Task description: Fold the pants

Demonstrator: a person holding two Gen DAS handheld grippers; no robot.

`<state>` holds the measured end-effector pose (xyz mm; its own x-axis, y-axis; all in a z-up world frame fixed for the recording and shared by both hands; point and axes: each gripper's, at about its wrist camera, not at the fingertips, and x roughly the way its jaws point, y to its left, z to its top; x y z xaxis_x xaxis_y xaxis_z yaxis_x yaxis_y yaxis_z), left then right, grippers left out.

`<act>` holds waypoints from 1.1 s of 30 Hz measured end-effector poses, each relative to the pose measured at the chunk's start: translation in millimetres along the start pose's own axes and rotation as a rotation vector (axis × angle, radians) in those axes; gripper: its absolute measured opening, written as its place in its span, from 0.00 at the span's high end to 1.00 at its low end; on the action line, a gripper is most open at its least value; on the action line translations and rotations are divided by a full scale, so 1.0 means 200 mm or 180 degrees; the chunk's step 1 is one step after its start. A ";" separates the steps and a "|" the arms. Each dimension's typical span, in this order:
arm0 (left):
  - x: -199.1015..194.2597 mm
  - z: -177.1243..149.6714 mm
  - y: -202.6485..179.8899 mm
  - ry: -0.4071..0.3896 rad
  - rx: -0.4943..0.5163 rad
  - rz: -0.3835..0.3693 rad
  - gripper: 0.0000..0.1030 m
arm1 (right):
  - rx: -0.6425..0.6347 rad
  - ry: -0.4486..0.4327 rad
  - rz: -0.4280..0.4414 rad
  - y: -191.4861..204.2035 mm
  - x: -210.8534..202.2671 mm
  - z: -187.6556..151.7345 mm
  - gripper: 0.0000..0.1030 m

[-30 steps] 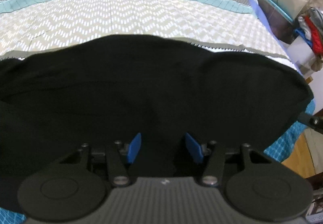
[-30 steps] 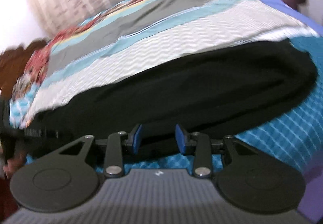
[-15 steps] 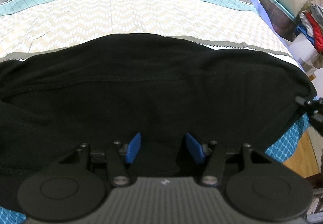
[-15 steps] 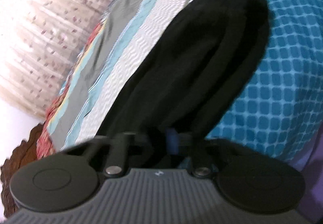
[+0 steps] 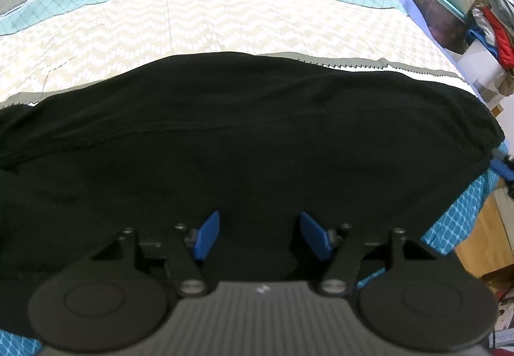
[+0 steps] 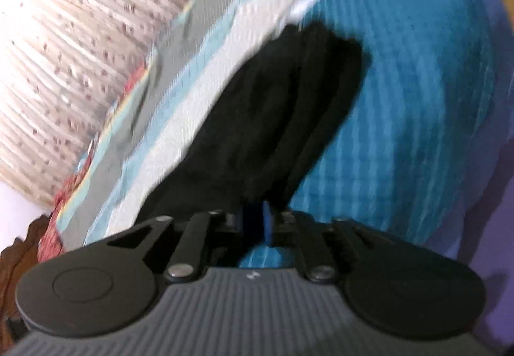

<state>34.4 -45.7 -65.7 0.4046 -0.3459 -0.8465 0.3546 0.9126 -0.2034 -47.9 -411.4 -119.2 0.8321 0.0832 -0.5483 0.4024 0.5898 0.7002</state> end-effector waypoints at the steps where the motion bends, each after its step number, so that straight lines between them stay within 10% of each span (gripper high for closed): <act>1: 0.00 0.00 0.00 0.0001 -0.0008 0.0002 0.44 | -0.0029 -0.0161 -0.0074 0.00 -0.04 0.03 0.72; 8: 0.01 0.01 -0.02 0.0027 0.0013 0.0046 0.42 | -0.0132 -0.0754 -0.0524 -0.05 -0.10 0.23 0.41; 10: 0.01 0.01 -0.03 0.0035 0.0022 0.0063 0.42 | -0.0136 -0.0718 -0.0587 -0.08 -0.06 0.27 0.49; 12: 0.01 0.01 -0.03 0.0034 0.0032 0.0075 0.42 | -0.0235 -0.0574 -0.0697 -0.07 0.02 0.28 0.88; 20: 0.03 0.01 -0.07 0.0071 0.0157 0.0168 0.40 | -0.0289 -0.0744 -0.0921 -0.16 0.05 0.28 0.88; 25: 0.02 0.01 -0.07 0.0055 0.0097 0.0112 0.38 | -0.0091 -0.0804 -0.0684 -0.23 -0.05 0.25 0.66; 27: 0.01 0.02 -0.06 0.0027 0.0047 0.0018 0.38 | 0.0116 -0.0900 -0.0417 -0.28 -0.12 0.24 0.41; 33: -0.05 0.03 -0.07 -0.0117 0.0034 -0.0271 0.38 | 0.0278 -0.0806 -0.0345 -0.31 -0.15 0.18 0.37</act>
<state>30.6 -57.1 -50.0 0.4033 -0.4301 -0.8077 0.3979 0.8773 -0.2684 -84.8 -478.8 -130.1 0.8469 -0.1861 -0.4981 0.5163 0.5121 0.6864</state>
